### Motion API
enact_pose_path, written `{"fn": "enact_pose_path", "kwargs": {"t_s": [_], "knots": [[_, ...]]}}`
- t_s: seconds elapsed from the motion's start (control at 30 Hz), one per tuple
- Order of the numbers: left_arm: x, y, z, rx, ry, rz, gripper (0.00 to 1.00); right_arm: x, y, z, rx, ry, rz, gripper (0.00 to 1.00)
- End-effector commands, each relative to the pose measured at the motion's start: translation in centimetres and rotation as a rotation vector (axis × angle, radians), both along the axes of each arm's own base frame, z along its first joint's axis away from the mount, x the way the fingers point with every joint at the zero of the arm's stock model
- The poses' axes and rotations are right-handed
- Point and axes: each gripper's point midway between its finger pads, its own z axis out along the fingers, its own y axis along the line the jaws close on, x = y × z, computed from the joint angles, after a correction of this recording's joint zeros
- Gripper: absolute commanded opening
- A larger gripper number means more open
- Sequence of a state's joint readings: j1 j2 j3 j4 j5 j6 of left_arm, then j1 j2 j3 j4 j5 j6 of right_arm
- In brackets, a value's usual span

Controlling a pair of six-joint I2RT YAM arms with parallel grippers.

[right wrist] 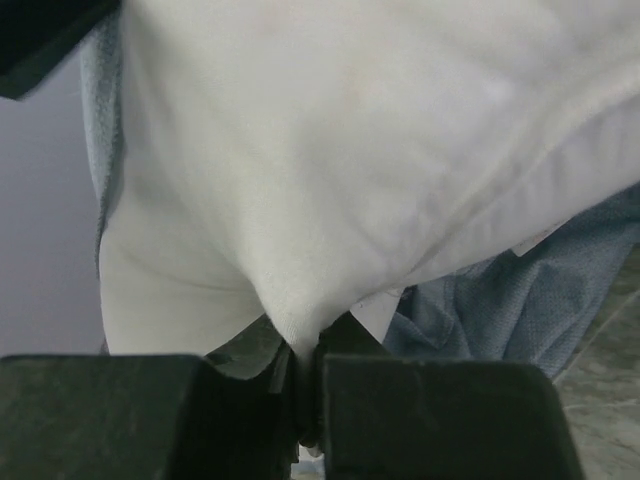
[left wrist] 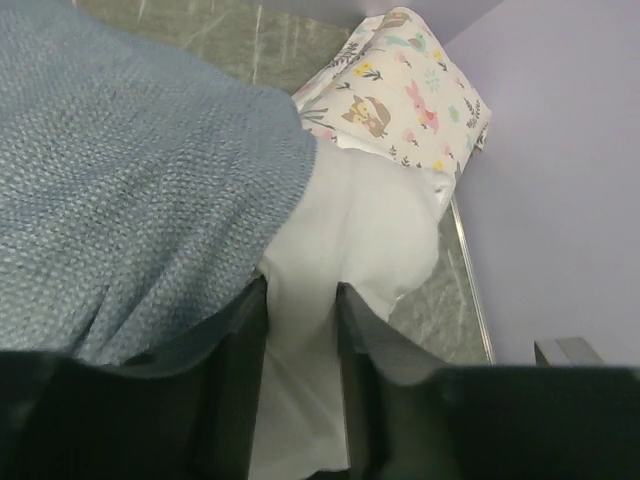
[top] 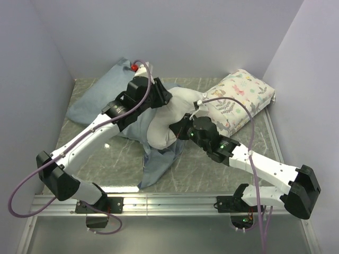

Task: Remove the pillowcase from the pillow

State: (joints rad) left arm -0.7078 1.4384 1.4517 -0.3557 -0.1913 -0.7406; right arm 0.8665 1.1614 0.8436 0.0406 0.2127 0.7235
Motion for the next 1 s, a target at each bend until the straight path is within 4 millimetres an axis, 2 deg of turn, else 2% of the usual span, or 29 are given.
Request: {"fn": "enact_pose_path", "kwargs": {"t_s": [0.0, 0.07, 0.17, 0.2, 0.27, 0.3, 0.33, 0.37, 0.4, 0.43, 0.47, 0.53, 0.57, 0.63, 0.7, 0.73, 0.77, 0.83, 0.87, 0.93, 0.97], "knots": [[-1.4, 0.5, 9.0, -0.070, -0.182, -0.040, 0.49, 0.8, -1.2, 6.8, 0.068, -0.131, -0.061, 0.00], [-1.3, 1.6, 10.0, -0.008, -0.203, -0.023, 0.62, 0.9, -2.0, 7.0, 0.034, -0.140, -0.081, 0.00], [-1.6, 3.2, 10.4, 0.048, -0.221, 0.010, 0.70, 0.9, -2.3, 8.3, 0.014, -0.164, -0.082, 0.00], [-1.5, 4.2, 9.8, 0.079, -0.211, 0.052, 0.70, 1.0, -2.4, 9.4, 0.019, -0.179, -0.083, 0.00], [-1.3, 5.6, 8.5, 0.132, -0.189, 0.098, 0.74, 1.0, -2.5, 9.6, -0.012, -0.178, -0.079, 0.00], [-0.9, 6.9, 7.4, 0.174, -0.161, 0.147, 0.75, 1.1, -2.5, 10.6, -0.007, -0.192, -0.080, 0.00], [-0.8, 7.5, 6.7, 0.191, -0.148, 0.158, 0.75, 1.0, -2.6, 10.9, -0.009, -0.197, -0.077, 0.00], [-0.8, 8.0, 5.4, 0.210, -0.126, 0.158, 0.81, 1.0, -2.6, 11.2, -0.017, -0.202, -0.072, 0.00], [-0.8, 8.4, 4.8, 0.213, -0.115, 0.164, 0.82, 1.0, -2.7, 12.1, -0.009, -0.214, -0.071, 0.00], [-0.4, 8.9, 4.5, 0.200, -0.114, 0.161, 0.82, 1.0, -2.7, 12.3, -0.013, -0.216, -0.070, 0.00], [-0.6, 9.1, 3.3, 0.204, -0.095, 0.151, 0.83, 0.9, -2.6, 12.8, -0.015, -0.223, -0.061, 0.00], [-0.3, 9.2, 2.7, 0.186, -0.090, 0.135, 0.83, 0.9, -2.6, 13.2, -0.025, -0.228, -0.056, 0.00], [-0.2, 9.2, 1.6, 0.193, -0.073, 0.129, 0.82, 1.0, -2.5, 13.0, -0.041, -0.223, -0.050, 0.00], [0.2, 9.4, 1.0, 0.188, -0.058, 0.138, 0.80, 1.1, -2.5, 13.6, -0.044, -0.230, -0.050, 0.00], [0.9, 10.3, -0.2, 0.200, -0.024, 0.177, 0.65, 1.2, -2.6, 13.8, -0.054, -0.230, -0.054, 0.00], [1.2, 10.7, -0.5, 0.200, -0.014, 0.188, 0.55, 1.1, -2.6, 14.0, -0.051, -0.234, -0.053, 0.00], [1.5, 11.0, -1.0, 0.201, -0.007, 0.200, 0.30, 1.0, -2.7, 14.1, -0.057, -0.236, -0.050, 0.00], [2.4, 12.6, -1.4, 0.197, 0.010, 0.261, 0.07, 1.0, -3.0, 15.3, -0.043, -0.254, -0.058, 0.00], [2.9, 13.6, -2.0, 0.213, 0.029, 0.305, 0.00, 0.9, -3.2, 16.4, -0.042, -0.267, -0.060, 0.00], [4.2, 16.3, -2.9, 0.226, 0.056, 0.409, 0.00, 0.8, -3.6, 17.6, -0.039, -0.284, -0.066, 0.00], [4.7, 17.7, -3.5, 0.243, 0.067, 0.472, 0.00, 0.6, -3.9, 18.8, -0.034, -0.302, -0.071, 0.00]]}}
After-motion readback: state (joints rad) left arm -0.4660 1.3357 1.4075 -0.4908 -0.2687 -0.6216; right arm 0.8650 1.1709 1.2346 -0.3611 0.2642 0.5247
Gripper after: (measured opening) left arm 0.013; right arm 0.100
